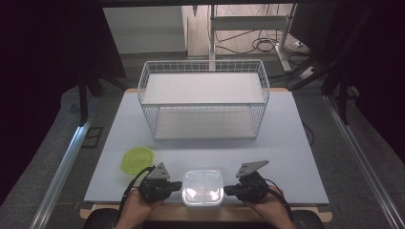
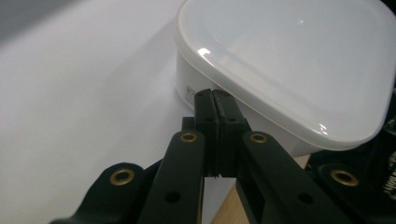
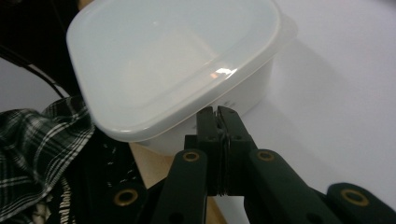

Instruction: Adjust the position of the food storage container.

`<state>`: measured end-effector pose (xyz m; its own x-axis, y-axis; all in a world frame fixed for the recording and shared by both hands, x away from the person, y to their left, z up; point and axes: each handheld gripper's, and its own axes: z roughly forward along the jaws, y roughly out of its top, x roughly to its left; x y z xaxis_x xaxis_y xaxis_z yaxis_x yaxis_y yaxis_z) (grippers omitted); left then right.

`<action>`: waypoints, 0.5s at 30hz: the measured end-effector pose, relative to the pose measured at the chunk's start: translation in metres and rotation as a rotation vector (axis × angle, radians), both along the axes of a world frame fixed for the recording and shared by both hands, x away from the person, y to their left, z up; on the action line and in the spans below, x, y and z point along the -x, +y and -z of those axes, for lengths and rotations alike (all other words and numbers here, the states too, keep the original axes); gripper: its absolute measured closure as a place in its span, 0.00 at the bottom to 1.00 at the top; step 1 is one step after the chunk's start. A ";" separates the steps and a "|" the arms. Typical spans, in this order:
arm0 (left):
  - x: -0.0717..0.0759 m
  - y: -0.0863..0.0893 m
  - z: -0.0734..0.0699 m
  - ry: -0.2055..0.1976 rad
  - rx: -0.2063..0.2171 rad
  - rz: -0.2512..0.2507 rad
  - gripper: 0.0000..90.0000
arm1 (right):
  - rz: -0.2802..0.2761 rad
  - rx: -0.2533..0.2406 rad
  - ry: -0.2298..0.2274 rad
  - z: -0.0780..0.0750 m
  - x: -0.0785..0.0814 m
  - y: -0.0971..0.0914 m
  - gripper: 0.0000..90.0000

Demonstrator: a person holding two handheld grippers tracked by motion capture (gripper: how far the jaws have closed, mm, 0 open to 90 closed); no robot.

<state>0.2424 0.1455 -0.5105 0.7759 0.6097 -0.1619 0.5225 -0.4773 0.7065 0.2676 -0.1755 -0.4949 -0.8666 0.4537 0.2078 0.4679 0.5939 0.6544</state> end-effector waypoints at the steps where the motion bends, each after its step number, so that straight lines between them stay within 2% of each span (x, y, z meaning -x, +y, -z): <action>1: -0.001 -0.001 0.000 0.001 0.000 -0.006 1.00 | 0.005 0.001 -0.002 0.000 0.000 0.000 0.98; 6: -0.008 -0.007 -0.001 -0.001 -0.012 -0.025 1.00 | 0.041 0.002 -0.011 -0.001 -0.005 -0.002 0.98; 9: -0.011 -0.006 0.000 0.019 -0.001 -0.028 0.99 | 0.053 -0.003 -0.007 0.000 -0.009 -0.003 0.97; 12: -0.006 -0.003 0.000 0.033 0.014 -0.016 0.98 | 0.050 -0.011 0.005 0.000 -0.006 -0.005 0.97; 15: 0.005 -0.002 -0.002 0.002 -0.007 0.002 0.98 | 0.037 -0.007 0.003 -0.002 0.000 -0.005 0.97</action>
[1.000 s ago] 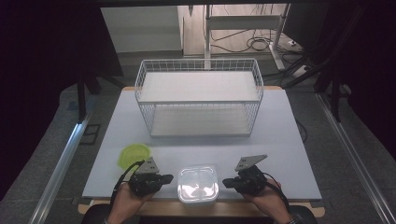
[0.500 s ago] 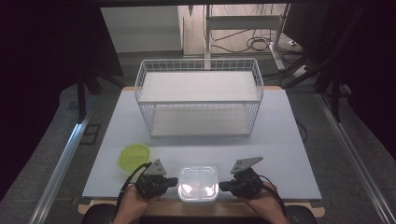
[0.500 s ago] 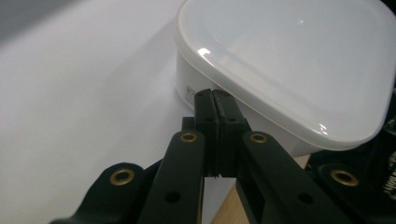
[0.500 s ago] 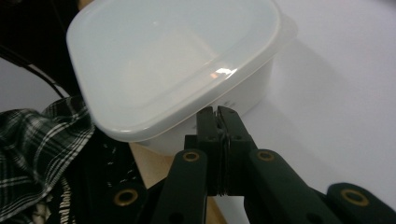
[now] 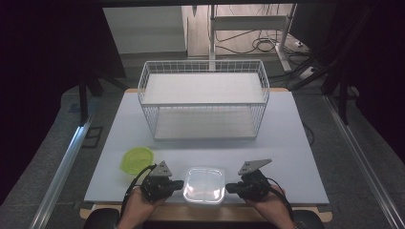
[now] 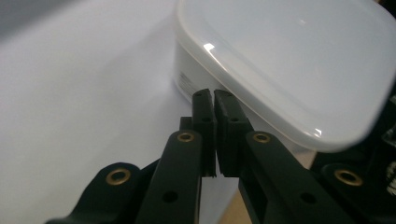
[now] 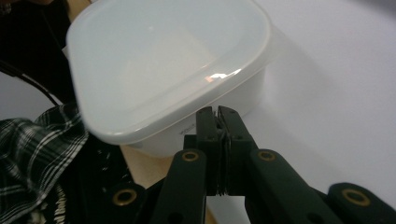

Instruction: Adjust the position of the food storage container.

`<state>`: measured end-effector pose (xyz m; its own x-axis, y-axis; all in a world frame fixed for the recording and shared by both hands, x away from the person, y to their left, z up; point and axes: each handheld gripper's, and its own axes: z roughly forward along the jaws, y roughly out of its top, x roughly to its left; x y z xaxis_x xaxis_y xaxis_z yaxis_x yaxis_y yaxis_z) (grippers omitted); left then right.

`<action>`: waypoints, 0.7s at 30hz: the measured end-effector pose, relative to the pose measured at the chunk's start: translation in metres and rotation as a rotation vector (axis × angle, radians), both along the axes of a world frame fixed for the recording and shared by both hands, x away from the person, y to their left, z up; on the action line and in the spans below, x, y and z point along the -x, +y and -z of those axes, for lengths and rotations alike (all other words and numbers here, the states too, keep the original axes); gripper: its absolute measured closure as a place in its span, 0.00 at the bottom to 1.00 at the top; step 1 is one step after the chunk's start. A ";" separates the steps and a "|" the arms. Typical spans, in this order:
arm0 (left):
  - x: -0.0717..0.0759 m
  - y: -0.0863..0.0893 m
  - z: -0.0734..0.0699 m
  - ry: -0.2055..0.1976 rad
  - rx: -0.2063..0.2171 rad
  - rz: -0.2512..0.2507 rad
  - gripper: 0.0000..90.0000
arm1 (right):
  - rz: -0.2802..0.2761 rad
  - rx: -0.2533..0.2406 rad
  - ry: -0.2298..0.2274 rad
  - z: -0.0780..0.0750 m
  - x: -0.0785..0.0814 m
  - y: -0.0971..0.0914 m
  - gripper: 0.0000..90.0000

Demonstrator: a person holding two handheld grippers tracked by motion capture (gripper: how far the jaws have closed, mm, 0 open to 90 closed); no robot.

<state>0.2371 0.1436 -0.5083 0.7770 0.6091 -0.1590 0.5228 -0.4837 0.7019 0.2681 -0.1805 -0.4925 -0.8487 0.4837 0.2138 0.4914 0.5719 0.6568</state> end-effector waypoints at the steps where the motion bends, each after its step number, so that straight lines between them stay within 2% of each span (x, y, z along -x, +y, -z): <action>1: 0.004 0.001 -0.001 -0.010 -0.001 0.005 0.99 | -0.003 -0.001 0.000 -0.001 0.002 0.000 0.97; 4: 0.015 0.004 -0.004 -0.006 0.018 0.015 0.99 | -0.017 -0.016 0.020 -0.001 0.012 -0.003 0.96; 7: 0.026 0.005 -0.002 0.011 0.007 0.041 0.99 | -0.045 -0.023 0.043 -0.001 0.024 -0.002 0.96; 11: 0.034 0.002 0.001 0.032 0.005 0.076 0.99 | -0.083 -0.026 0.070 0.001 0.032 0.002 0.96; 14: 0.034 -0.002 0.001 0.039 0.013 0.086 0.99 | -0.103 -0.026 0.082 0.002 0.034 0.006 0.95; 21: 0.023 -0.011 0.001 0.033 -0.005 0.081 0.99 | -0.109 -0.030 0.080 0.002 0.027 0.012 0.95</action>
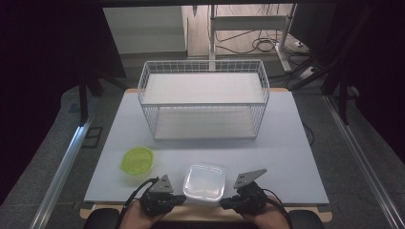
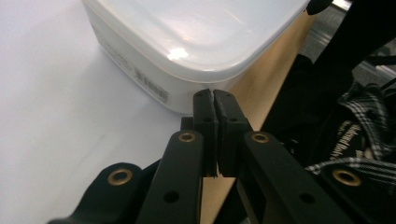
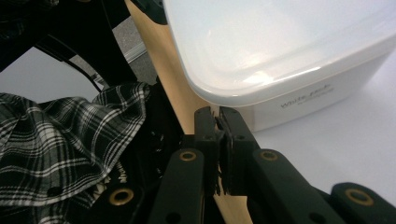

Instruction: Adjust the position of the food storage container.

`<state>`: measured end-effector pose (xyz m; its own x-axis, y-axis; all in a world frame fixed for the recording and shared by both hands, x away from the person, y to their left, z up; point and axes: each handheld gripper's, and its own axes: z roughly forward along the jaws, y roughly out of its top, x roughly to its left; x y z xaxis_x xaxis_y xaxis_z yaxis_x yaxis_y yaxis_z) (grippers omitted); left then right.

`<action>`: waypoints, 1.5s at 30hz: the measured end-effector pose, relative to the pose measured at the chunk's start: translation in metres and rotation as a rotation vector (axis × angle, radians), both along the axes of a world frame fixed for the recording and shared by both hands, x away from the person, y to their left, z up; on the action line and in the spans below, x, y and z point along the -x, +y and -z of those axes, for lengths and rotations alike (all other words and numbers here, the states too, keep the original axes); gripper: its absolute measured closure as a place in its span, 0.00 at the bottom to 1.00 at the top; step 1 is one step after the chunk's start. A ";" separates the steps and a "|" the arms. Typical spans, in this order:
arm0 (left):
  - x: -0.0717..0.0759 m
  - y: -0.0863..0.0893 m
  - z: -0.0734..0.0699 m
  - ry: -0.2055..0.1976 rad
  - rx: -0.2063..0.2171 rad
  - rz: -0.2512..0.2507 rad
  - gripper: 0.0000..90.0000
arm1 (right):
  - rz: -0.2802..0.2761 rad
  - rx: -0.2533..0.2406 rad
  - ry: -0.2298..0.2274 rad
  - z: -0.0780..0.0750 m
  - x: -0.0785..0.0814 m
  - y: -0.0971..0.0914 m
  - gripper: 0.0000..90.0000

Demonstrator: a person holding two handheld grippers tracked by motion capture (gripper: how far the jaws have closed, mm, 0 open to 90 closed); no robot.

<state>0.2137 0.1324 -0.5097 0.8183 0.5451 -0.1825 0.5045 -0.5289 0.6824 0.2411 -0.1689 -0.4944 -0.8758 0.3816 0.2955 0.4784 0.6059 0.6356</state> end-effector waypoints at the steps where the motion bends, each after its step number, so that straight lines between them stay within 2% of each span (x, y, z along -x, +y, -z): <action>1: -0.002 -0.001 0.000 0.002 -0.004 0.003 0.99 | 0.002 -0.002 -0.004 0.000 -0.001 0.001 0.95; 7: -0.015 -0.009 0.001 0.001 -0.027 0.022 0.98 | 0.032 -0.003 -0.017 0.000 -0.013 0.000 0.94; 10: -0.022 -0.014 -0.001 -0.005 -0.028 0.029 0.98 | 0.051 -0.011 0.004 0.001 -0.018 -0.002 0.94; 15: -0.033 -0.024 -0.002 -0.011 -0.028 0.051 0.98 | 0.003 -0.007 0.012 0.002 -0.010 0.010 0.94; 20: -0.036 -0.033 -0.001 -0.011 -0.033 0.074 0.98 | -0.023 -0.005 -0.012 0.002 -0.012 0.029 0.93; 22: -0.037 -0.028 -0.003 -0.032 -0.055 0.051 0.98 | -0.026 -0.015 -0.017 0.003 -0.015 0.038 0.93; 23: -0.037 -0.024 -0.005 -0.061 -0.084 0.028 0.98 | -0.028 -0.016 -0.016 0.003 -0.016 0.041 0.94; 24: -0.037 -0.020 -0.007 -0.073 -0.095 0.017 0.98 | -0.029 -0.014 -0.029 0.004 -0.016 0.045 0.94; 26: -0.042 -0.011 -0.010 -0.091 -0.096 -0.009 0.98 | -0.019 -0.012 -0.045 0.006 -0.015 0.050 0.94; 31: -0.057 0.003 -0.009 -0.070 -0.089 -0.085 0.98 | 0.045 -0.004 -0.095 0.003 -0.019 0.044 0.95; 38: -0.077 -0.001 -0.007 -0.047 -0.063 -0.111 0.98 | 0.111 -0.003 -0.110 0.000 -0.035 0.026 0.95; 42: -0.085 -0.007 -0.006 -0.049 -0.075 -0.109 0.98 | 0.139 0.004 -0.105 -0.001 -0.042 0.016 0.95; 45: -0.089 -0.009 -0.004 -0.052 -0.065 -0.125 0.97 | 0.155 0.023 -0.109 -0.003 -0.045 0.005 0.95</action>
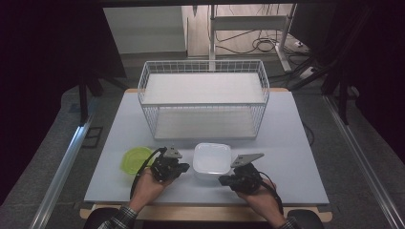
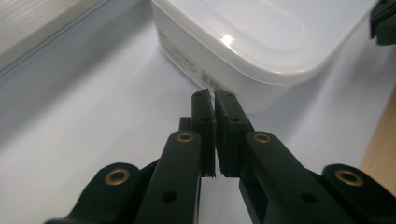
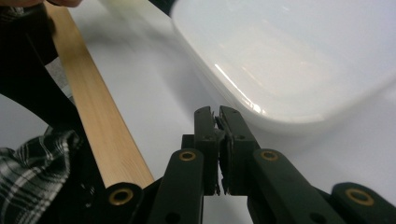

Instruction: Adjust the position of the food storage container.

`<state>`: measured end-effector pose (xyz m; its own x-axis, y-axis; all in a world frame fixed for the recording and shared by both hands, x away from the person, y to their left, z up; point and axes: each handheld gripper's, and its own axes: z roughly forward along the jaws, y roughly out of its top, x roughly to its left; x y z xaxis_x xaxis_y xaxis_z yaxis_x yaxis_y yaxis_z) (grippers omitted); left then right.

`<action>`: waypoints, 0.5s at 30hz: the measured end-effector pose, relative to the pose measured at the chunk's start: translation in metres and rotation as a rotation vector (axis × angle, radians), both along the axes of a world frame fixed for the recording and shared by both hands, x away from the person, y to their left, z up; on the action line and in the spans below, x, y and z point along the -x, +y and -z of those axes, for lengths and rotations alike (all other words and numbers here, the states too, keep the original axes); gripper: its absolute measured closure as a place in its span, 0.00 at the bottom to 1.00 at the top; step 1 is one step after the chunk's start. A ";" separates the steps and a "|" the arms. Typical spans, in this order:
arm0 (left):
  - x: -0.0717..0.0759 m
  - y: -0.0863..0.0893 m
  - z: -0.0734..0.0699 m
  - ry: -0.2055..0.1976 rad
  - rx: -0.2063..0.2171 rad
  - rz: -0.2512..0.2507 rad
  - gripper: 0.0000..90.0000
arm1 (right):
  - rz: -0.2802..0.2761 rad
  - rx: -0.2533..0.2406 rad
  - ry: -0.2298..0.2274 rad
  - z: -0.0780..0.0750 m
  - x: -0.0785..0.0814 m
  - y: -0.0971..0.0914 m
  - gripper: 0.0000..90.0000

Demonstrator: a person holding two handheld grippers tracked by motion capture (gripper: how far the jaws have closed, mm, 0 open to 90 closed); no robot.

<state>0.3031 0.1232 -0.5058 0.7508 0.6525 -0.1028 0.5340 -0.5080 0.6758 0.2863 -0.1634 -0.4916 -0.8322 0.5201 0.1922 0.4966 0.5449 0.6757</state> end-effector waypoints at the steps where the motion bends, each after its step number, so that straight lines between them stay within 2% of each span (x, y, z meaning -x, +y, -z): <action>1: -0.001 0.000 0.000 -0.003 -0.006 0.001 0.97 | 0.015 0.019 0.000 0.000 -0.001 -0.006 0.95; 3: -0.005 -0.001 0.001 -0.002 0.006 -0.018 0.97 | 0.055 0.038 -0.001 0.000 -0.007 -0.017 0.95; 6: -0.012 -0.003 0.002 -0.006 0.020 -0.031 0.97 | 0.123 0.027 -0.009 0.000 -0.022 -0.029 0.94; 7: -0.012 -0.003 0.002 -0.006 0.020 -0.031 0.97 | 0.123 0.027 -0.009 0.000 -0.022 -0.029 0.94; 8: -0.015 -0.005 0.002 -0.008 0.019 -0.033 0.97 | 0.139 0.018 -0.025 -0.001 -0.033 -0.029 0.94; 9: -0.015 -0.005 0.002 -0.008 0.019 -0.033 0.97 | 0.139 0.018 -0.025 -0.001 -0.033 -0.029 0.94; 11: -0.015 -0.007 0.002 -0.009 0.021 -0.026 0.97 | 0.147 0.030 -0.043 -0.001 -0.046 -0.025 0.94; 15: -0.012 -0.006 0.002 -0.013 0.020 -0.033 0.97 | 0.147 0.032 -0.043 0.001 -0.050 -0.022 0.94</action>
<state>0.3148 0.1174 -0.5078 0.7303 0.6749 -0.1060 0.5413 -0.4769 0.6924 0.3359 -0.1852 -0.4925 -0.7537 0.6423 0.1391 0.5435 0.4902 0.6814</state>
